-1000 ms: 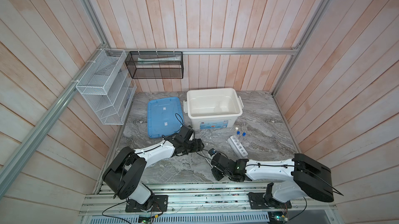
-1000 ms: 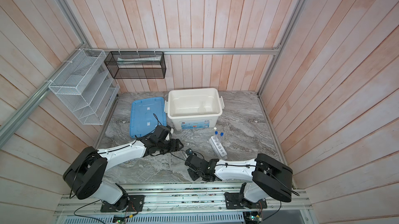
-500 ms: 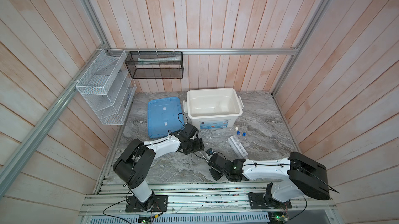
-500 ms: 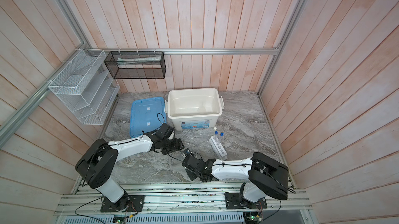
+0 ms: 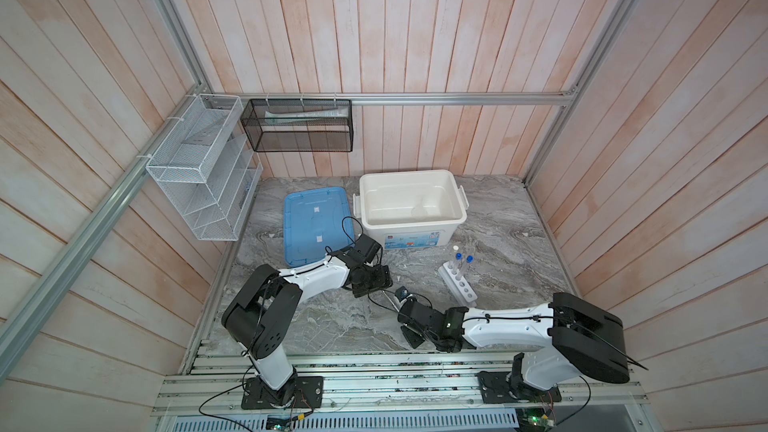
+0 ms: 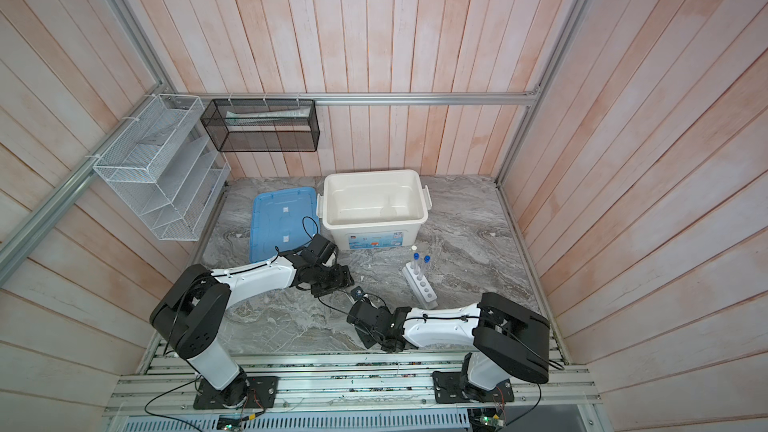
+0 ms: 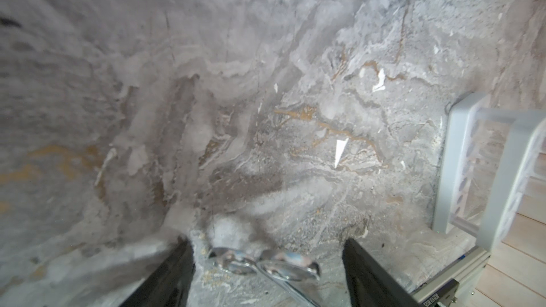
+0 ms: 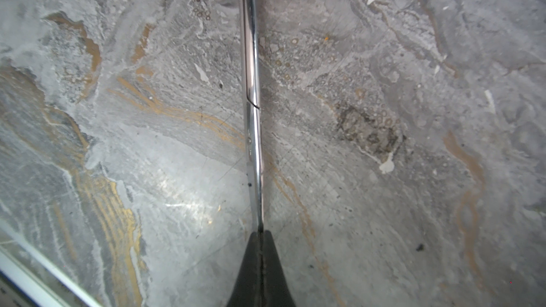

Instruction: Organize the chemistry lab equipment

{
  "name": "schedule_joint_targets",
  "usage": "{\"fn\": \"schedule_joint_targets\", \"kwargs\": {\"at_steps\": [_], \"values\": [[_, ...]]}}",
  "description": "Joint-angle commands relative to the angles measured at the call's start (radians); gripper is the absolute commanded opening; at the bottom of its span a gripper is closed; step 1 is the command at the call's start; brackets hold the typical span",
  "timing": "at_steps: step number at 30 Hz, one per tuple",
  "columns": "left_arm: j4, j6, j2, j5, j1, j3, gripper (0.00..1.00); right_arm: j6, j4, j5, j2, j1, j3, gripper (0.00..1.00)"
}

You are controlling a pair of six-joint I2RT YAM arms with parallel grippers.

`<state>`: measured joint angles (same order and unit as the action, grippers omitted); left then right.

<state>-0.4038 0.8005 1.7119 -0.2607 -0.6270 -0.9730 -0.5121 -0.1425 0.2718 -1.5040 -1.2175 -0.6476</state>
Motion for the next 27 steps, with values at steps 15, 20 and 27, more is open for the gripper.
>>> {"fn": "schedule_joint_targets", "kwargs": {"at_steps": [15, 20, 27], "values": [[-0.045, 0.031, 0.051, -0.001, 0.016, -0.035, 0.68, -0.006, -0.110, 0.087, -0.055, -0.037, -0.017, 0.03], [-0.037, 0.032, 0.048, -0.004, 0.018, -0.027, 0.64, -0.008, -0.112, 0.104, -0.052, -0.040, -0.021, 0.03], [-0.026, 0.032, 0.047, -0.008, 0.016, -0.022, 0.58, -0.012, -0.120, 0.119, -0.057, -0.047, -0.035, 0.03]]}}
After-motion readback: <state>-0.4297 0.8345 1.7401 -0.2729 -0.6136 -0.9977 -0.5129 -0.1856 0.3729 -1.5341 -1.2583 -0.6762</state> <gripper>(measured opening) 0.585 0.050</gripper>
